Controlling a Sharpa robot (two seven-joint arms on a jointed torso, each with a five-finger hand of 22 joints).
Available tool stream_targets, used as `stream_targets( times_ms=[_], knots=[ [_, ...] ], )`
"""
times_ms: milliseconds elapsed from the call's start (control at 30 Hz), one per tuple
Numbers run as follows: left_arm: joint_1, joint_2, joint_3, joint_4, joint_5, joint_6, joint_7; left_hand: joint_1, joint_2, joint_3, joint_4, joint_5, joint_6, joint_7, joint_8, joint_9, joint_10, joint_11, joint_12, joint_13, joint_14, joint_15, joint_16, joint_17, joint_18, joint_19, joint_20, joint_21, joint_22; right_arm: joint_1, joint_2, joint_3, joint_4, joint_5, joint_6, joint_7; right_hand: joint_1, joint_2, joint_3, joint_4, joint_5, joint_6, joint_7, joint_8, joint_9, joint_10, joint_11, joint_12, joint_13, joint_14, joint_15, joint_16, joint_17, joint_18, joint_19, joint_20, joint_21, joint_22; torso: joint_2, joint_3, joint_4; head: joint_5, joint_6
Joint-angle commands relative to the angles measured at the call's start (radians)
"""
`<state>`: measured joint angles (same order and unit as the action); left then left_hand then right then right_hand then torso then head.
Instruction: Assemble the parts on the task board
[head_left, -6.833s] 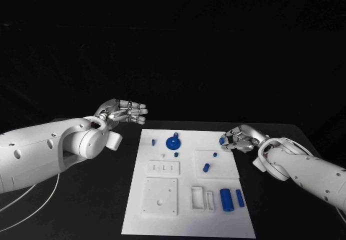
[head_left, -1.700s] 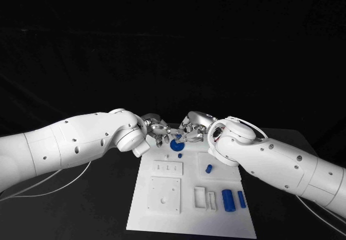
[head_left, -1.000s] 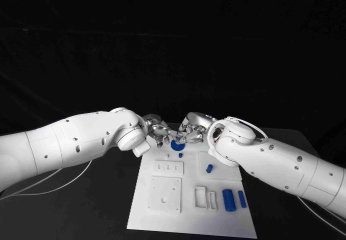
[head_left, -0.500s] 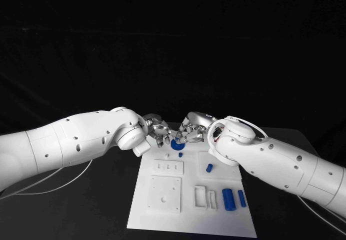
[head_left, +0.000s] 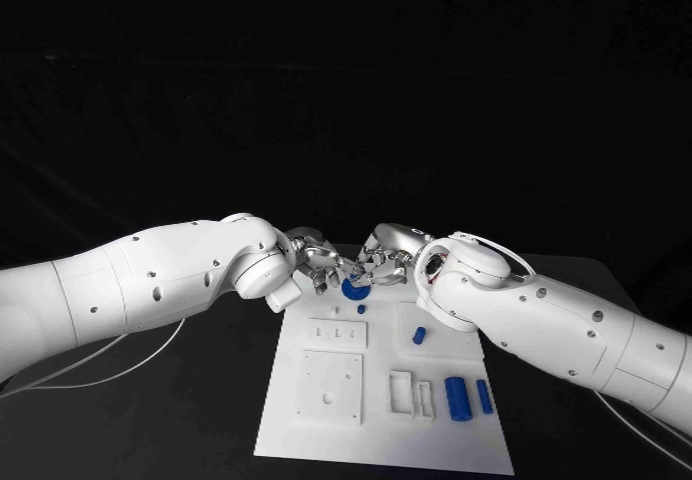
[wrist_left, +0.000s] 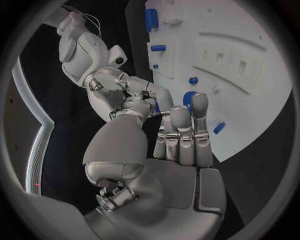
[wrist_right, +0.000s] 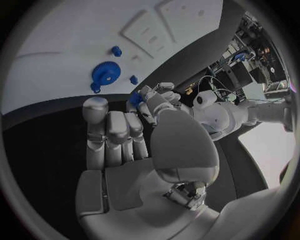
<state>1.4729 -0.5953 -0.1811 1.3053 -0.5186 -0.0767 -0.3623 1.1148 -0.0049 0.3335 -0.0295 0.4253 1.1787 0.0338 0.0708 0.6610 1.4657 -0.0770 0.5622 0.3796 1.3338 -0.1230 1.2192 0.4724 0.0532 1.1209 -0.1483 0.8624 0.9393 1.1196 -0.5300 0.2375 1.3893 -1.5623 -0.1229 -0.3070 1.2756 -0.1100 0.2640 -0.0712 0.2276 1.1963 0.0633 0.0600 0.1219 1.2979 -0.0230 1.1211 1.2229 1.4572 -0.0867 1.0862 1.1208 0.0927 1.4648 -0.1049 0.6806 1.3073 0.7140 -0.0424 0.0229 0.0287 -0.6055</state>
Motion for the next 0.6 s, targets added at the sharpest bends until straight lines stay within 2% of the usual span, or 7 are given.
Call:
stream_targets(
  times_ms=[33, 133, 200, 233, 300, 400, 600],
  knots=[
    [0.001, 0.002, 0.0, 0.001, 0.016, 0.002, 0.004, -0.005, -0.002, 0.09, -0.085, 0.015, 0.052, -0.045, 0.006, 0.221, 0.009, -0.005, -0.004, 0.001, 0.002, -0.008, 0.005, 0.003, -0.016, 0.007, -0.001, -0.006, 0.004, -0.002, -0.004, 0.0, 0.001, -0.001, -0.037, 0.017, 0.001, -0.013, -0.002, 0.007, 0.003, -0.015, 0.001, 0.003, -0.007, -0.013, -0.001, -0.013, -0.01, -0.006, -0.001, -0.013, -0.01, -0.007, 0.042, -0.003, -0.024, 0.068, -0.001, -0.0002, 0.0006, -0.002, -0.001],
    [0.001, 0.001, 0.0, 0.0, 0.018, 0.0, 0.005, -0.019, -0.011, 0.104, -0.096, 0.05, 0.065, -0.049, 0.001, 0.259, 0.019, -0.007, -0.01, -0.001, 0.004, -0.01, 0.007, 0.013, -0.018, 0.011, -0.004, -0.012, 0.013, -0.004, -0.013, 0.0, 0.002, 0.007, -0.069, 0.023, -0.006, -0.026, -0.011, 0.015, -0.008, -0.047, 0.011, 0.002, -0.013, -0.022, 0.004, -0.027, -0.022, -0.007, 0.003, -0.025, -0.019, -0.004, 0.041, -0.001, -0.051, 0.06, -0.001, -0.0003, -0.0005, 0.0, -0.001],
    [0.001, 0.0, 0.0, 0.0, 0.018, -0.003, 0.006, -0.02, -0.012, 0.107, -0.1, 0.058, 0.068, -0.05, 0.0, 0.266, 0.023, -0.007, -0.01, 0.0, 0.005, -0.011, 0.008, 0.016, -0.018, 0.012, -0.004, -0.015, 0.016, -0.006, -0.022, 0.0, 0.002, 0.02, -0.087, 0.031, -0.01, -0.039, -0.033, 0.028, -0.024, -0.078, 0.02, 0.004, -0.021, -0.033, 0.011, -0.04, -0.034, -0.012, 0.008, -0.045, -0.032, 0.002, 0.037, 0.005, -0.088, 0.049, -0.002, -0.0003, -0.0021, 0.0, -0.001],
    [0.001, -0.001, 0.0, -0.001, 0.018, -0.004, 0.006, -0.021, -0.012, 0.107, -0.1, 0.062, 0.07, -0.05, 0.001, 0.268, 0.024, -0.007, -0.01, 0.001, 0.006, -0.011, 0.008, 0.017, -0.018, 0.013, -0.004, -0.015, 0.017, -0.007, -0.026, 0.0, 0.003, 0.025, -0.095, 0.035, -0.025, -0.055, -0.06, 0.041, -0.002, -0.097, 0.026, 0.004, -0.026, -0.045, 0.015, -0.054, -0.045, -0.018, 0.012, -0.063, -0.045, 0.006, 0.033, 0.008, -0.122, 0.039, -0.002, -0.0002, -0.0022, 0.0, 0.0],
    [0.001, -0.001, 0.0, -0.002, 0.017, -0.007, 0.006, -0.025, -0.012, 0.111, -0.105, 0.064, 0.072, -0.051, -0.003, 0.277, 0.027, -0.008, -0.012, 0.002, 0.008, -0.012, 0.007, 0.024, -0.019, 0.016, -0.006, -0.019, 0.024, -0.01, -0.034, 0.0, 0.006, 0.033, -0.106, 0.04, -0.018, -0.055, -0.127, 0.064, 0.017, -0.145, 0.037, 0.006, -0.046, -0.059, 0.024, -0.071, -0.062, -0.021, 0.018, -0.08, -0.057, 0.013, 0.031, 0.015, -0.154, 0.027, -0.001, -0.0001, -0.0017, 0.0, 0.0],
    [0.001, -0.002, 0.0, -0.003, 0.012, -0.009, 0.004, -0.024, -0.014, 0.112, -0.109, 0.07, 0.076, -0.051, -0.002, 0.276, 0.031, -0.008, -0.011, 0.003, 0.011, -0.013, 0.007, 0.026, -0.019, 0.017, -0.006, -0.02, 0.026, -0.014, -0.051, 0.0, 0.015, 0.043, -0.117, 0.048, 0.015, -0.055, -0.216, 0.116, 0.03, -0.169, 0.043, 0.004, -0.052, -0.082, 0.029, -0.084, -0.094, -0.029, 0.023, -0.108, -0.076, 0.022, 0.036, 0.023, -0.216, 0.004, -0.001, 0.0006, -0.0011, 0.0, 0.001],
    [0.001, -0.006, 0.0, -0.005, -0.003, -0.011, -0.001, -0.024, -0.014, 0.113, -0.111, 0.07, 0.077, -0.052, -0.002, 0.275, 0.032, -0.008, -0.011, 0.003, 0.012, -0.013, 0.007, 0.027, -0.019, 0.018, -0.006, -0.021, 0.028, -0.026, -0.104, 0.0, 0.051, 0.064, -0.127, 0.065, 0.028, -0.059, -0.237, 0.132, 0.038, -0.182, 0.046, 0.004, -0.052, -0.1, 0.032, -0.091, -0.126, -0.035, 0.025, -0.127, -0.089, 0.024, 0.037, 0.026, -0.269, -0.006, 0.0, 0.001, -0.001, 0.005, 0.001]
  ],
)
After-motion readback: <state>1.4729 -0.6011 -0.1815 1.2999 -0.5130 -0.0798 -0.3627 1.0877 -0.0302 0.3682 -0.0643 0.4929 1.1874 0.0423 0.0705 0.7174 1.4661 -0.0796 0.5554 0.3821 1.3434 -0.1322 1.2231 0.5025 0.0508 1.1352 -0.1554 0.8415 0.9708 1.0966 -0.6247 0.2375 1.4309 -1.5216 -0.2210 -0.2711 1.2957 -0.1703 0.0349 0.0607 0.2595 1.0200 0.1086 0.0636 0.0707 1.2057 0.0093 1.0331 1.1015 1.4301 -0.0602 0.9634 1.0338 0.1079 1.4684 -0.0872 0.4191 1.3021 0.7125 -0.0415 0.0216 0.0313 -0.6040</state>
